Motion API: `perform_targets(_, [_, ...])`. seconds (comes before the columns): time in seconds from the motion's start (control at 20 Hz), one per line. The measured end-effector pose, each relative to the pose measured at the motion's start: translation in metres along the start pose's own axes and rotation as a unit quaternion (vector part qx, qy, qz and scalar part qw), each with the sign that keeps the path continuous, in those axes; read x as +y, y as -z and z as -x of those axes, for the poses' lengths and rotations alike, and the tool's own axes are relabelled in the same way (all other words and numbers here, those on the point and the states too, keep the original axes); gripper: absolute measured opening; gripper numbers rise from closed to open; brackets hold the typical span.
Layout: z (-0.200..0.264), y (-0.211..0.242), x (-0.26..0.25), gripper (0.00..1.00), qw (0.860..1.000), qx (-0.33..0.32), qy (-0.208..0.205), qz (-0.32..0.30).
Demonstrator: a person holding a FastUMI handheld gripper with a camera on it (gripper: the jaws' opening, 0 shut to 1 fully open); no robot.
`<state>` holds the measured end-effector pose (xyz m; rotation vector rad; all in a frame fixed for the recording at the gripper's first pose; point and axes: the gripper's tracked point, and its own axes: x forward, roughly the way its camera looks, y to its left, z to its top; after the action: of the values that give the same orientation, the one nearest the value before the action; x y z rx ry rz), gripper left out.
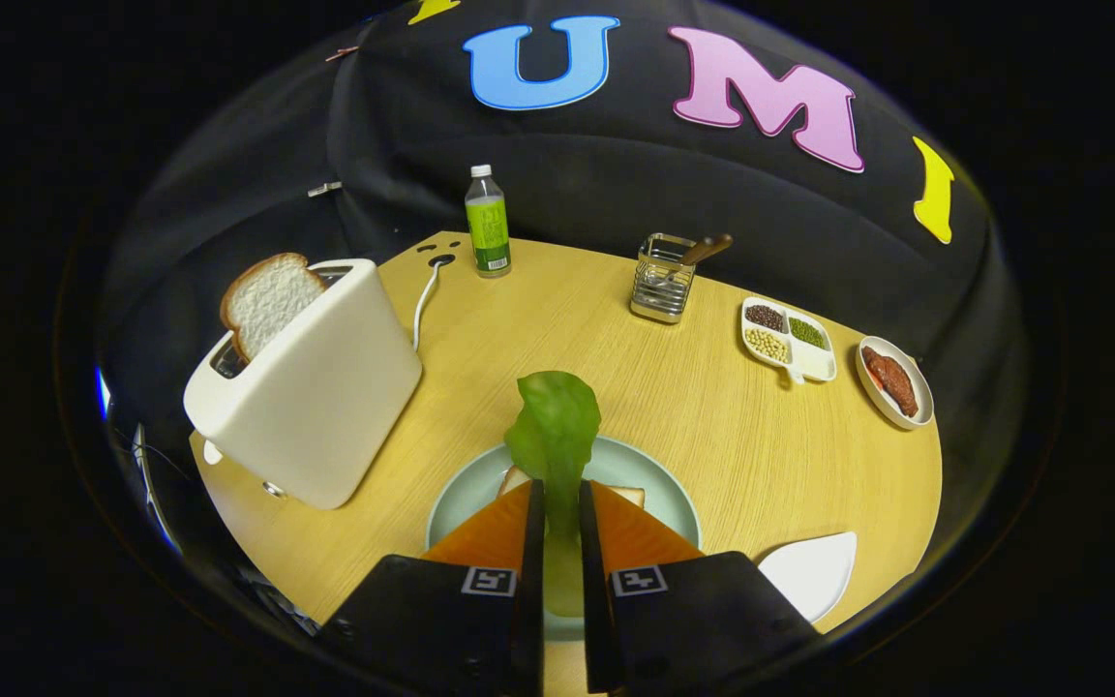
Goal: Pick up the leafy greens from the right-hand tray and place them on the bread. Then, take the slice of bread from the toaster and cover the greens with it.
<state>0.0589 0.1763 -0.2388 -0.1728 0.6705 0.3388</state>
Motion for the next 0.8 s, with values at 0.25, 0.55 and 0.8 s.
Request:
perform_targets(0.25, [-0.007,0.006,-0.003,0.38,1.0,0.011,0.015,0.008])
perform_targets(0.55, [-0.01,0.009,0.0,0.89,1.0,0.015,0.018,0.017])
perform_targets(0.8, [0.012,-0.03,0.01,0.98,0.998,-0.038,0.021,0.047])
